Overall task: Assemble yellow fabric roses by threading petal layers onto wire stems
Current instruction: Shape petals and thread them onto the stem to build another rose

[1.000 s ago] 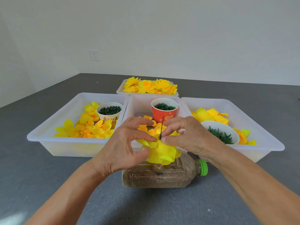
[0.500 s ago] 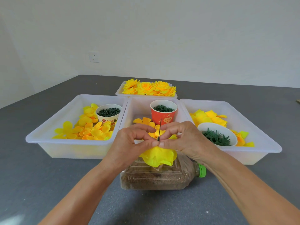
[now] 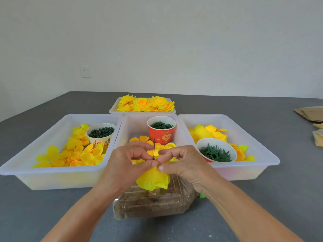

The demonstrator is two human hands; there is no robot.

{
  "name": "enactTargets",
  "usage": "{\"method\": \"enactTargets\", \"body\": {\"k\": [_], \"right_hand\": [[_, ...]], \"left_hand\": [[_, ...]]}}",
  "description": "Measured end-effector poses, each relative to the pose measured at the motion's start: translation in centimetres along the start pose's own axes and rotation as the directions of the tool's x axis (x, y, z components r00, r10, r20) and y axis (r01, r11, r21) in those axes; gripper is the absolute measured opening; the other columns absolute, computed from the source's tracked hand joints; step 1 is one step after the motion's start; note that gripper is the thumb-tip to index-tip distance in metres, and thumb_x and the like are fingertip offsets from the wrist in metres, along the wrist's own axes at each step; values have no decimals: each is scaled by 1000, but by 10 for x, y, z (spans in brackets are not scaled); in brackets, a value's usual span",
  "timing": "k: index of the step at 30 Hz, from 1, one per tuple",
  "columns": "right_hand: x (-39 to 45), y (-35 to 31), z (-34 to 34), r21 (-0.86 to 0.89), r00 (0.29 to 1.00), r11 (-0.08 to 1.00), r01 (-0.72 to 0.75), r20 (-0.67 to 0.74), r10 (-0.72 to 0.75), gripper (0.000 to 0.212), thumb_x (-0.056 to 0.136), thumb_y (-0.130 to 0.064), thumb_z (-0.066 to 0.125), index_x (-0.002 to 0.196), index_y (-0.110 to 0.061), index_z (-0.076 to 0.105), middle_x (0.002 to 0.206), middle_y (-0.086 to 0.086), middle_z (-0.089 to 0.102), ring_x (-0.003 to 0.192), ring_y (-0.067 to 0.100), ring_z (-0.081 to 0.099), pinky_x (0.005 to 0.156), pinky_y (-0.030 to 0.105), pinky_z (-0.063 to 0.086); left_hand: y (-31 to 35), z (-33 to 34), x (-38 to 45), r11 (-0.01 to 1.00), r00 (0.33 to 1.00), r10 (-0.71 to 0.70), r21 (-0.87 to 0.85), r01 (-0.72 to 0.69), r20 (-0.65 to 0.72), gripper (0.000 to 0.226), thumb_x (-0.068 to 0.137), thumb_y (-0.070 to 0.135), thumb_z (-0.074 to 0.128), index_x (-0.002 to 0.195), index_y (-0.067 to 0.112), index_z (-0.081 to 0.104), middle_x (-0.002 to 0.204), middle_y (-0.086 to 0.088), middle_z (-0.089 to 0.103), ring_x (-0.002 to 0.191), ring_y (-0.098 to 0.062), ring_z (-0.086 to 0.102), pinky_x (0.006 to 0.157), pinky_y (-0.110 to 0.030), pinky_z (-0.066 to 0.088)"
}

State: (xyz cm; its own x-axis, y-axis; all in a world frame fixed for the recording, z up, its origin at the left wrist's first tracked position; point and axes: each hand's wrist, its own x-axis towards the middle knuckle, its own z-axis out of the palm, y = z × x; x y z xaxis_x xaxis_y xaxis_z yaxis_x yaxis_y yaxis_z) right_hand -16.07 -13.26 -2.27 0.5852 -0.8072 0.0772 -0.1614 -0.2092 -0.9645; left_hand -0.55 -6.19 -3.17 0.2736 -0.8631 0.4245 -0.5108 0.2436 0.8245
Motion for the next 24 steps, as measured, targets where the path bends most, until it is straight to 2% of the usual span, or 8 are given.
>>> {"method": "enactTargets", "body": {"k": [2,4,8,12,15,19,21,24], "right_hand": [[1,-3,-7,-16,1000,1000,11,5,-11,19,66,-4,81,65,-22,72,99,-7,68,97,1,62,83,14,49],[9,-9,-22,10,1000,1000,24,-19,-24,15,68,-6,80,65,-19,73,90,-4,72,87,3,65,75,13,50],[37,-14,-69,-85,956,996,36,-287,-59,14,74,-4,75,68,-15,70,69,0,68,63,8,58,56,12,44],[63,9,-110,-267,910,955,-128,-415,6,4,78,-6,70,81,-4,71,74,4,63,68,14,54,59,23,40],[83,31,-129,-407,891,871,-274,-447,71,15,79,-3,64,90,4,71,69,8,57,58,18,45,56,24,37],[112,51,-139,-536,890,756,-375,-436,132,26,82,-7,58,100,9,66,84,20,66,69,23,49,66,29,42],[123,53,-140,-603,897,686,-406,-407,173,19,82,-14,56,87,1,67,80,15,63,72,25,49,73,33,45],[138,61,-137,-694,898,571,-439,-368,242,26,82,-26,55,64,-11,45,71,9,48,77,28,44,74,38,33]], "left_hand": [[1,1,1,1000,1000,0,2,0,6,13,67,1,79,62,11,72,95,7,68,84,6,62,72,-7,44],[2,0,1,1000,1000,-6,-12,6,16,15,68,-1,78,61,10,72,93,6,69,82,3,63,70,-5,43],[2,-1,2,998,997,-38,-52,41,61,26,71,-2,76,56,18,71,82,0,73,78,-6,66,70,-11,48],[2,1,3,990,990,-85,-101,96,109,19,73,-1,74,62,15,72,76,-4,73,71,-10,67,66,-19,51],[4,2,4,975,987,-114,-179,133,113,6,63,16,77,60,16,72,76,-9,73,69,-12,67,63,-24,53],[5,1,3,968,984,-130,-201,154,125,14,54,31,75,60,18,72,77,-11,72,68,-16,66,61,-25,52],[7,0,3,968,982,-130,-196,155,137,12,56,29,75,59,18,72,76,-10,73,69,-15,67,62,-24,53],[8,0,3,969,981,-139,-185,162,132,7,59,25,74,59,18,72,76,-12,72,71,-16,67,64,-28,53]]}}
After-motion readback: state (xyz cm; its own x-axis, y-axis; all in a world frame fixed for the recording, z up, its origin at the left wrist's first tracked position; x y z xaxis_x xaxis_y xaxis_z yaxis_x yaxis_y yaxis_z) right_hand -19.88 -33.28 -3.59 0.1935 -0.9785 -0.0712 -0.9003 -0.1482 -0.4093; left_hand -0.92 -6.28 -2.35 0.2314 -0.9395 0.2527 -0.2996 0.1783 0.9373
